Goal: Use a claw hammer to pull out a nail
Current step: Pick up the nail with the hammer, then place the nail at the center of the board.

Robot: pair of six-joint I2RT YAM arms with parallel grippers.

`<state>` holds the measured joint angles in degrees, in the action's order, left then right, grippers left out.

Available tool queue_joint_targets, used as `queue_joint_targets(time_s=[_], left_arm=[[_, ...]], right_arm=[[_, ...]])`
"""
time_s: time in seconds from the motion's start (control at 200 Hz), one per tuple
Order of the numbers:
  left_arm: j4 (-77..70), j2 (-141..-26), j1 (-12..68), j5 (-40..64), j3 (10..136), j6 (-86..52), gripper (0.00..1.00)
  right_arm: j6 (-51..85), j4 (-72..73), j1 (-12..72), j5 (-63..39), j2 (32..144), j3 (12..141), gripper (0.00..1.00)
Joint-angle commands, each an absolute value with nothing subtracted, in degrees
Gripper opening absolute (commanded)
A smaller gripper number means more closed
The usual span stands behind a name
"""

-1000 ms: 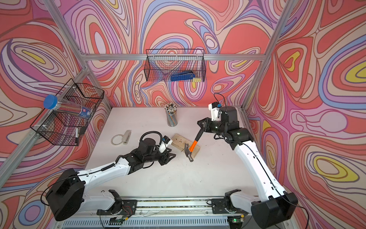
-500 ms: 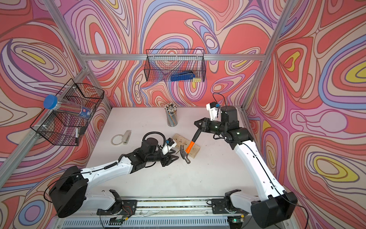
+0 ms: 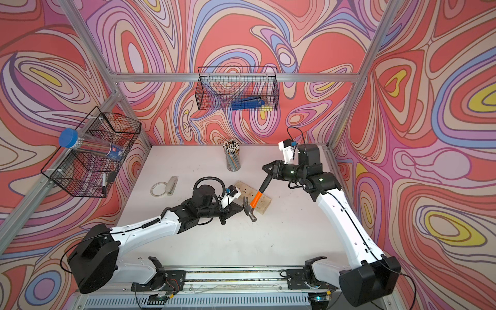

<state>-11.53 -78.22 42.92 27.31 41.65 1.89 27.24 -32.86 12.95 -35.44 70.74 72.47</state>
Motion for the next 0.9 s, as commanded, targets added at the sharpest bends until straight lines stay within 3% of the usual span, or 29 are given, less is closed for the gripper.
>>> queue_joint_targets(time_s=[0.0, 0.225, 0.506, 0.661, 0.896], left_arm=[[-11.25, -77.65, 42.85, 26.82, 43.07, 2.72, 0.00], [-12.12, -77.00, 42.73, 21.37, 43.30, 0.72, 0.00], [0.48, -80.62, 37.72, 14.94, 47.54, -19.19, 0.00], [10.20, -81.47, 30.74, 11.96, 46.69, -30.40, 0.00], [22.03, -87.03, 26.67, 5.40, 48.57, -34.14, 0.00]], right_arm=[[27.79, -32.46, 12.49, -39.13, 71.40, 73.06, 0.00], [23.12, -38.21, 12.48, -41.25, 72.02, 72.56, 0.00], [22.96, -37.55, 12.43, -34.74, 69.70, 70.30, 0.00], [22.83, -36.70, 12.40, -32.76, 70.01, 69.43, 0.00], [23.44, -34.49, 12.40, -32.55, 70.11, 68.40, 0.00]])
